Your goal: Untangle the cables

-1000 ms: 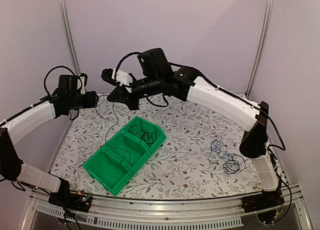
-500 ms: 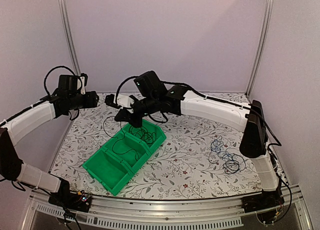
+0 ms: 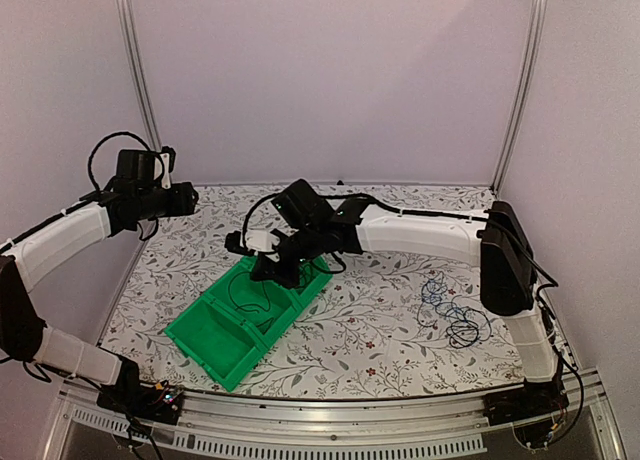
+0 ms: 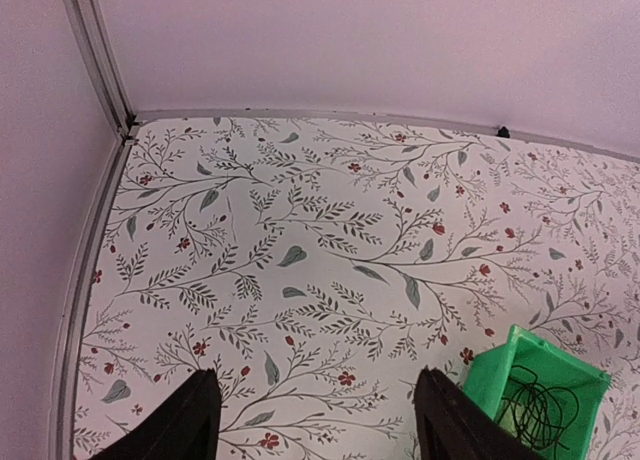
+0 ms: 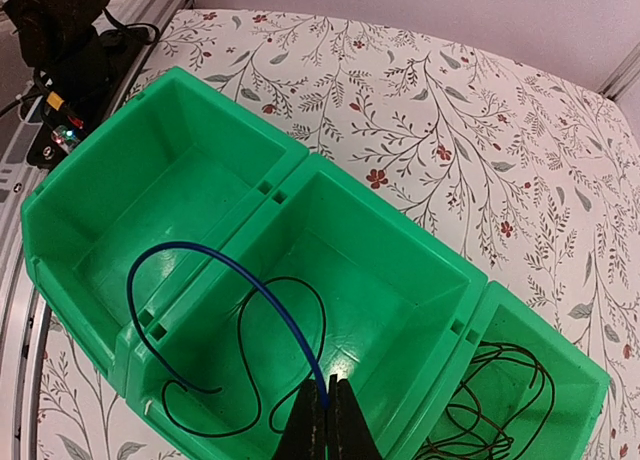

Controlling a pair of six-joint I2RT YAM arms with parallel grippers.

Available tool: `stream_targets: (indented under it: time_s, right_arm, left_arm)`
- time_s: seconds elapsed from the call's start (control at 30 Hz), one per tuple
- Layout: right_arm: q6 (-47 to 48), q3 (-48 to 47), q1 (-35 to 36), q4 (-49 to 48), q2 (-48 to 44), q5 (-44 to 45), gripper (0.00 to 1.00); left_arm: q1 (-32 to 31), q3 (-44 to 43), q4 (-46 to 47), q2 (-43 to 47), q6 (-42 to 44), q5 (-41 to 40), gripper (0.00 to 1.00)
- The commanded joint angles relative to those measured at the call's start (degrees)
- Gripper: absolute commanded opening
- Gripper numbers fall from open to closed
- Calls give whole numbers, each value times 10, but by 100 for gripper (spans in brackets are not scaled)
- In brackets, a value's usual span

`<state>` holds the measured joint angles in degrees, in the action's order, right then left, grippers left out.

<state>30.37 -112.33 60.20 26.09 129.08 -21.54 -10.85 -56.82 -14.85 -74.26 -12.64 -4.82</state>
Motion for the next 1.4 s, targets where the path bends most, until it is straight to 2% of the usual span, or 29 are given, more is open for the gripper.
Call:
stream_targets:
  time_s: [0.0,0.23,0.63,0.7,0.77,0.83,1.13,1.27,1.37]
  right_arm:
    - [-21,-30,-2,13,-2,7,0]
    - [-32,-71,4,40,46,79,0]
    - [-13,-84,30,60,71,116,2]
    - [-13,-87,32,65,77,115,9]
    - [-11,-87,33,67,77,118,27]
    - [-6,-88,35,70,74,124,36]
    - [20,-75,34,109,14,143,47]
    - [33,-23,33,99,-46,138,55]
    - [38,0,33,101,-87,138,57]
  left_arm:
    - [6,7,9,4,-2,8,67]
    - [6,7,9,3,-3,12,67]
    - [6,7,7,3,-4,15,67]
    - [6,7,7,3,-3,14,67]
    - [6,7,8,3,-3,15,67]
    - [6,7,8,3,-4,15,67]
    - [6,9,12,3,-2,24,67]
    - [6,26,46,18,11,79,67]
    - [2,52,84,44,27,127,65]
